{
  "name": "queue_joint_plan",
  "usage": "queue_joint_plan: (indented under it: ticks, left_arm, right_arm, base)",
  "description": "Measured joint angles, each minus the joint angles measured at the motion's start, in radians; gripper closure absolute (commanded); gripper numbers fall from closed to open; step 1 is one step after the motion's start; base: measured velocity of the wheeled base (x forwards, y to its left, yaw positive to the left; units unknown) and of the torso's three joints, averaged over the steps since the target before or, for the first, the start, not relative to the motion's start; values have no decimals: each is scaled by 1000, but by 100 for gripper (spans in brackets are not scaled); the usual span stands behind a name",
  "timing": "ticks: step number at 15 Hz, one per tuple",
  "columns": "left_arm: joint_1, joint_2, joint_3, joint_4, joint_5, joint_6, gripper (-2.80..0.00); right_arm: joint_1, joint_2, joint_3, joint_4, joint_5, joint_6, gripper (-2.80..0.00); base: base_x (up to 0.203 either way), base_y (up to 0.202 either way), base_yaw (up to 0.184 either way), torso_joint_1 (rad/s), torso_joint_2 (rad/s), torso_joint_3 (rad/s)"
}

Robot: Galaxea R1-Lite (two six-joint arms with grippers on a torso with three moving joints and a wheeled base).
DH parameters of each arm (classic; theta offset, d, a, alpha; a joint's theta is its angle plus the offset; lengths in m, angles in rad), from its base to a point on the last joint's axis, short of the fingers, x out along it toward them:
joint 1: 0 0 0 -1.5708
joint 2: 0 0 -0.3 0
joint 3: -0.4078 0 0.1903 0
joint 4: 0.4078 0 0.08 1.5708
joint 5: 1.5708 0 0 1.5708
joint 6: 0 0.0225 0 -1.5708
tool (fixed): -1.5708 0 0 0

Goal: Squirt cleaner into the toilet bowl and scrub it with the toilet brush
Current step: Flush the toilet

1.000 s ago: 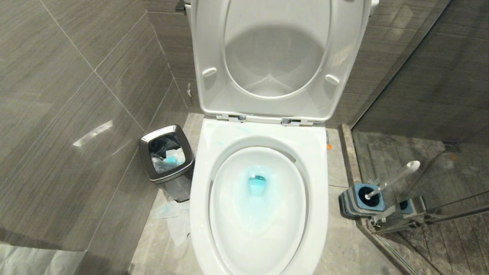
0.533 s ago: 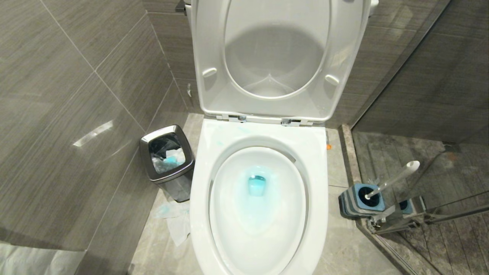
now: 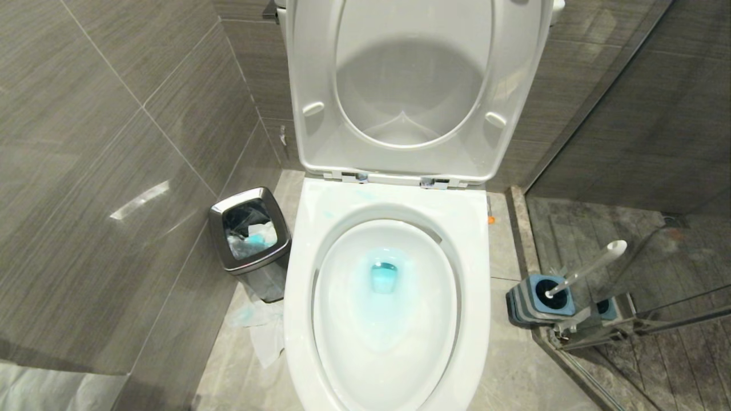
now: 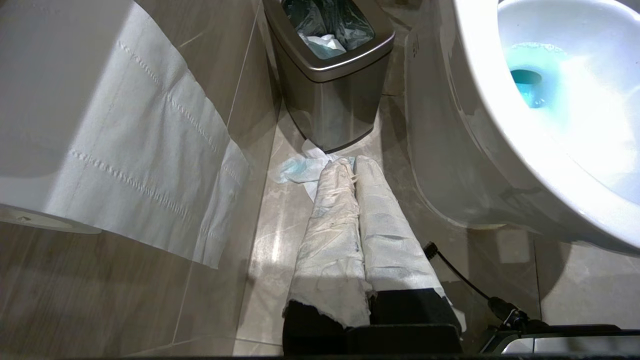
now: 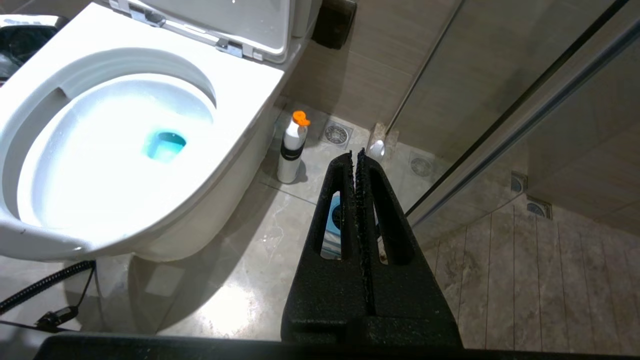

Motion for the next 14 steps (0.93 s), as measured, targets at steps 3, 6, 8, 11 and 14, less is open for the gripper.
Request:
queue_joint_plan:
  ticks: [3, 6, 8, 11, 14]
  left_arm:
    - [0, 0, 0, 0, 0, 0, 0]
    - [0, 0, 0, 0, 0, -1, 0]
    - [0, 0, 0, 0, 0, 0, 0]
    - [0, 0, 0, 0, 0, 0, 0]
    - [0, 0, 0, 0, 0, 0, 0]
  right_arm:
    - [0, -30, 47, -3, -4, 30, 0]
    - [1, -37, 142, -91, -8, 94, 0]
    - [1, -39, 255, -237, -12, 100, 0]
    - [1, -39, 454, -489, -19, 108, 0]
    - [1, -39, 601, -647, -25, 141, 0]
  base:
    - [0, 0, 0, 0, 0, 0]
    - [0, 0, 0, 0, 0, 0]
    - [0, 0, 0, 0, 0, 0]
    - [0, 0, 0, 0, 0, 0]
    - [0, 0, 0, 0, 0, 0]
